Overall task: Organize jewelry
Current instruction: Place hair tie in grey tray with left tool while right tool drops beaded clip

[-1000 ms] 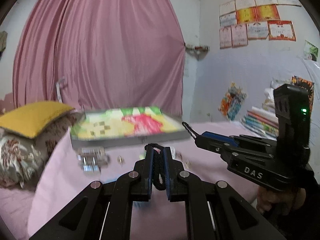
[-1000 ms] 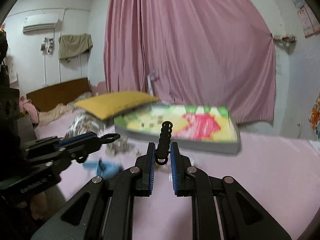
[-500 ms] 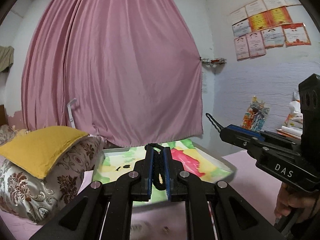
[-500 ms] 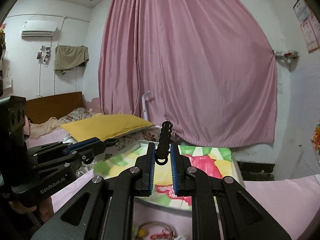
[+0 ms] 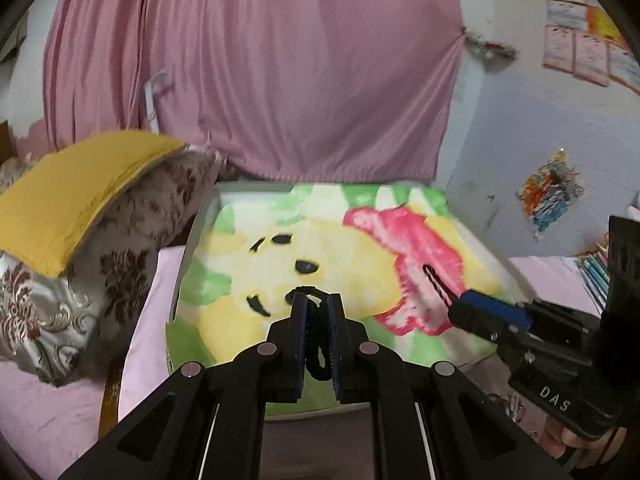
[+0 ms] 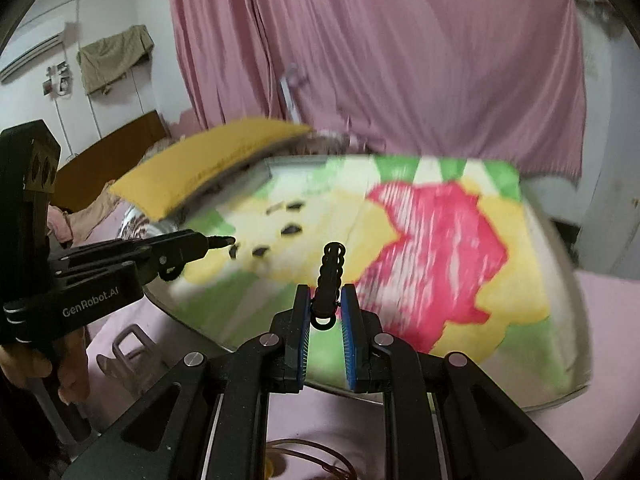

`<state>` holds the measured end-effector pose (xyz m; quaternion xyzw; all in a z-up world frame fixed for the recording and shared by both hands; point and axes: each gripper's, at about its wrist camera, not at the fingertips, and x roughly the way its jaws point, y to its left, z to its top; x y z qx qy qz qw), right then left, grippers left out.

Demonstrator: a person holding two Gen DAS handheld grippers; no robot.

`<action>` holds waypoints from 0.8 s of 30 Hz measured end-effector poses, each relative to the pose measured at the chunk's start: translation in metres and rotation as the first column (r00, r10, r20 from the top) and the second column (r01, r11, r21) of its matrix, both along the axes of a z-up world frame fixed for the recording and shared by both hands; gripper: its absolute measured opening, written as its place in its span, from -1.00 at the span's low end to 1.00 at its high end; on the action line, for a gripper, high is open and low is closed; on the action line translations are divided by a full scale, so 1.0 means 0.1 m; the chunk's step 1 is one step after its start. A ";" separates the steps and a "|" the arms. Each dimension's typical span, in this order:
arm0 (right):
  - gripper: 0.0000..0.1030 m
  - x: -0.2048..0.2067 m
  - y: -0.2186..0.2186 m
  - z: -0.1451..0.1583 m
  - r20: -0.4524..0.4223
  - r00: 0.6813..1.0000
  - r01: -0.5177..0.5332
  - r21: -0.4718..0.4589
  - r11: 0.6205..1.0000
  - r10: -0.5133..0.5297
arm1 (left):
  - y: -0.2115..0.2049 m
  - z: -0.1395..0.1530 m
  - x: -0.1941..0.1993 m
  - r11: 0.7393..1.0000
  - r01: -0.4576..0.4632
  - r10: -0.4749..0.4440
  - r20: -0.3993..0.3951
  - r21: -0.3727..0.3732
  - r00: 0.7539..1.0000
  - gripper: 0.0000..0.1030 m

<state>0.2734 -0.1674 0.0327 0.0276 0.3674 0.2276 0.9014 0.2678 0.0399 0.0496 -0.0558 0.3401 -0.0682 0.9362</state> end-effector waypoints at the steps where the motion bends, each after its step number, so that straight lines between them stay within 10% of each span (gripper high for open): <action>1: -0.74 0.03 -0.01 -0.03 -0.022 1.000 -0.001 0.002 1.000 0.001 | -0.01 -0.04 0.03 1.000 0.001 -0.001 -0.031 0.007 1.000 -0.82; 11: -0.51 0.06 0.08 -0.10 -0.070 0.998 -0.004 -0.012 1.000 0.003 | -0.03 -0.24 0.17 1.000 0.016 -0.017 -0.201 -0.006 0.980 -0.60; 24: 0.16 -0.64 -0.30 0.31 0.211 0.970 0.108 0.059 0.992 -0.118 | 0.04 0.06 -0.43 0.998 -0.031 0.033 0.042 -0.051 0.999 0.42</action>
